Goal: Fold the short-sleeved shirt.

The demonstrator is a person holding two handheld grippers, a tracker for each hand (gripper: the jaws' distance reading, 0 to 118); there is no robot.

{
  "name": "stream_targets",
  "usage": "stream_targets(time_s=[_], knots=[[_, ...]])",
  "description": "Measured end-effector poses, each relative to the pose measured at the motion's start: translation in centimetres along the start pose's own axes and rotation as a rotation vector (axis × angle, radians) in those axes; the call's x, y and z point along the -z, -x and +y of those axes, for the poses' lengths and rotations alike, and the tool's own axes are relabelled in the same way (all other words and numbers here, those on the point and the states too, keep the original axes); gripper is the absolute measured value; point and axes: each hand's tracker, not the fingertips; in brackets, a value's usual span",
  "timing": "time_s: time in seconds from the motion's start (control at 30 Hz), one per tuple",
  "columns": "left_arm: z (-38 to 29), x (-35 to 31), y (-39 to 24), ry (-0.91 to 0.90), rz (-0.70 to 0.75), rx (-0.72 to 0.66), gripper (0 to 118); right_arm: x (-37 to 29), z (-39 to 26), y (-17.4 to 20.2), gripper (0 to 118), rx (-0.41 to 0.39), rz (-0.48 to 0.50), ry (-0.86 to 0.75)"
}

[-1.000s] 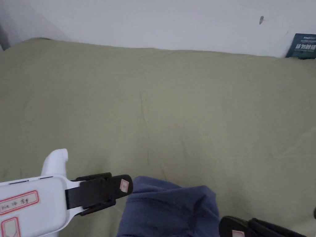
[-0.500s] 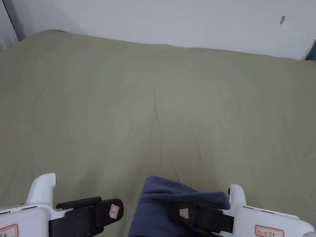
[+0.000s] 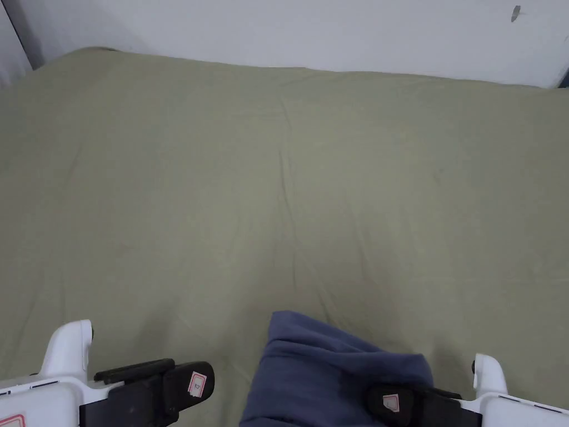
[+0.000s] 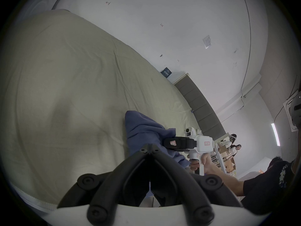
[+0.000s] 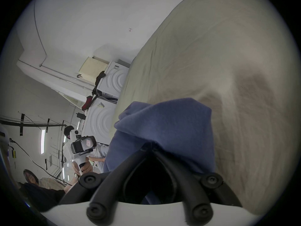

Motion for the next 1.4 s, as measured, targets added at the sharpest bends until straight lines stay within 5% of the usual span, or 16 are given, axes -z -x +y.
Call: stream_targets(time_s=[0.23, 0.27, 0.33, 0.37, 0.57, 0.77, 1.3, 1.33, 1.37, 1.4], knots=[[0.3, 0.4, 1.3, 0.036, -0.001, -0.045, 2, 0.1, -0.1, 0.3, 0, -0.02, -0.019, 0.003], [0.5, 0.4, 1.5, 0.025, 0.007, -0.045, 17, 0.1, -0.1, 0.3, 0, -0.023, -0.02, 0.003], [0.8, 0.9, 2.1, 0.027, -0.011, -0.064, 105, 0.1, -0.1, 0.4, 0, -0.031, -0.024, 0.005], [1.0, 1.4, 2.4, 0.034, -0.014, -0.065, 118, 0.0, -0.1, 0.4, 0, -0.028, -0.023, 0.004], [0.7, 5.4, 3.5, 0.123, -0.158, -0.233, 118, 0.1, -0.1, 0.6, 0, -0.047, -0.033, 0.002], [0.3, 9.2, 4.8, 0.199, -0.115, -0.254, 118, 0.1, 0.0, 0.3, 0, -0.045, -0.024, 0.007], [0.7, 14.6, 4.6, 0.244, -0.27, -0.337, 117, 0.1, -0.3, 0.2, 0, -0.056, -0.012, -0.017], [0.6, 14.3, 4.9, 0.252, -0.273, -0.36, 111, 0.2, -0.3, 0.3, 0, -0.063, -0.019, -0.017], [0.5, 14.0, 5.1, 0.25, -0.269, -0.377, 88, 0.2, -0.3, 0.3, 0, -0.066, -0.021, -0.017], [0.8, 13.9, 5.4, 0.246, -0.251, -0.381, 23, 0.2, -0.2, 0.4, 0, -0.067, -0.025, -0.016]])
